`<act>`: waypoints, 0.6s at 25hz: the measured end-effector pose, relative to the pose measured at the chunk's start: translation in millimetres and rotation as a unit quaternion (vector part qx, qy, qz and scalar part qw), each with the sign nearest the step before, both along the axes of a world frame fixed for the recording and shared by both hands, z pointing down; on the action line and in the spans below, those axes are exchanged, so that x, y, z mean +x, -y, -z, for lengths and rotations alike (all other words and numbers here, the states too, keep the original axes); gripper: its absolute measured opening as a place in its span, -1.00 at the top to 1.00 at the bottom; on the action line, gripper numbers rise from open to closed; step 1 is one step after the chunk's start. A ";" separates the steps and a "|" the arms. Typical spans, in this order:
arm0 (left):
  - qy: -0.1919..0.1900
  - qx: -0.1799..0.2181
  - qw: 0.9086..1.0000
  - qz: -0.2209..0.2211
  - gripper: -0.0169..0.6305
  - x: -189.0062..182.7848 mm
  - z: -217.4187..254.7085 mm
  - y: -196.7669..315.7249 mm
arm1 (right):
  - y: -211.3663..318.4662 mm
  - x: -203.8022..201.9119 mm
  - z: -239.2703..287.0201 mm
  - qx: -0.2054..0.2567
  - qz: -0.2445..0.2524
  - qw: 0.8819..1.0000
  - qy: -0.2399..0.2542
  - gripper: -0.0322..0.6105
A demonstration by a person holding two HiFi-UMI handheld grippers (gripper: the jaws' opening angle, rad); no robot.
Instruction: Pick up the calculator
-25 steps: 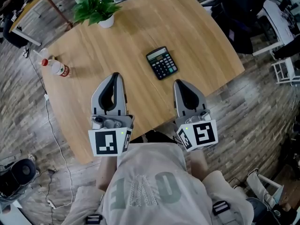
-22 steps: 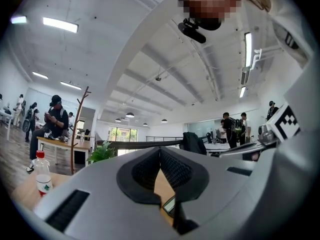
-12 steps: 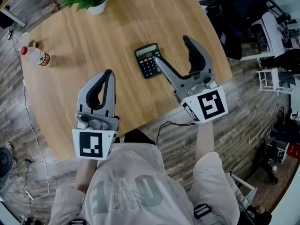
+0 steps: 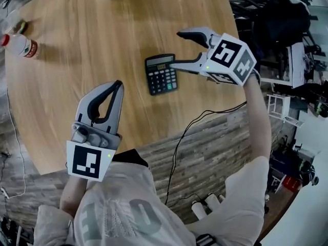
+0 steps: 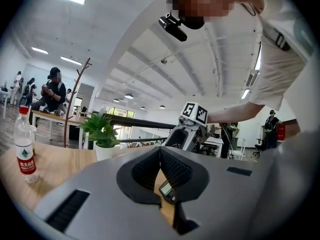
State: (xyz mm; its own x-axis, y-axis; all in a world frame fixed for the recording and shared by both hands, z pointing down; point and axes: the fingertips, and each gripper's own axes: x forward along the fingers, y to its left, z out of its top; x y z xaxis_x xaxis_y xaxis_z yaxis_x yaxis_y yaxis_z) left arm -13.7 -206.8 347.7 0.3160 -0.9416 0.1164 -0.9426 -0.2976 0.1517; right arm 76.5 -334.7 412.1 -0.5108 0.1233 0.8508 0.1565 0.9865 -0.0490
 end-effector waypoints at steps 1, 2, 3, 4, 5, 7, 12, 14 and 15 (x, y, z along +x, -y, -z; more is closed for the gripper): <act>0.000 -0.007 1.000 -0.002 0.92 0.2 -4.2 2.7 | -3.0 2.5 -11.0 -0.031 0.023 0.999 -0.033 -0.17; 0.002 -0.013 1.000 -0.004 0.92 -0.7 -8.2 5.7 | -6.7 5.5 -21.8 -0.062 0.046 0.995 -0.068 -0.17; 0.004 -0.018 1.000 -0.005 0.92 -2.6 -12.0 9.4 | -10.1 9.4 -32.5 -0.090 0.071 0.988 -0.105 -0.17; 0.005 -0.022 1.000 -0.004 0.92 -5.1 -16.0 13.7 | -12.0 14.2 -43.3 -0.113 0.094 0.979 -0.143 -0.17; 0.002 -0.027 1.000 -0.003 0.92 -7.7 -20.5 18.6 | -11.8 19.1 -54.1 -0.130 0.114 0.968 -0.179 -0.17; -0.006 -0.040 0.999 0.001 0.92 -11.5 -31.5 28.0 | -7.3 26.2 -75.4 -0.154 0.143 0.949 -0.234 -0.17; -0.019 -0.063 0.998 0.018 0.92 -20.3 -57.9 43.9 | -7.9 28.0 -119.4 -0.200 0.189 0.918 -0.285 -0.16; -0.026 -0.071 0.997 0.024 0.92 -24.1 -66.2 46.3 | -13.9 29.9 -129.3 -0.226 0.205 0.901 -0.308 -0.16; -0.027 -0.074 0.997 0.022 0.92 -25.4 -70.1 46.6 | -18.2 31.1 -132.3 -0.244 0.210 0.890 -0.322 -0.16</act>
State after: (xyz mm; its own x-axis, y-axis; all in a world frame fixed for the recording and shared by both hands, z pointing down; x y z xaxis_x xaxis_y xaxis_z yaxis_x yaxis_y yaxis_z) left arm -39.1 -253.3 417.8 0.2849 -0.9282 0.2394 -0.9435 -0.2274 0.2409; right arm 107.6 -316.5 544.4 0.2418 0.6242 0.7429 0.2916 0.6835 -0.6692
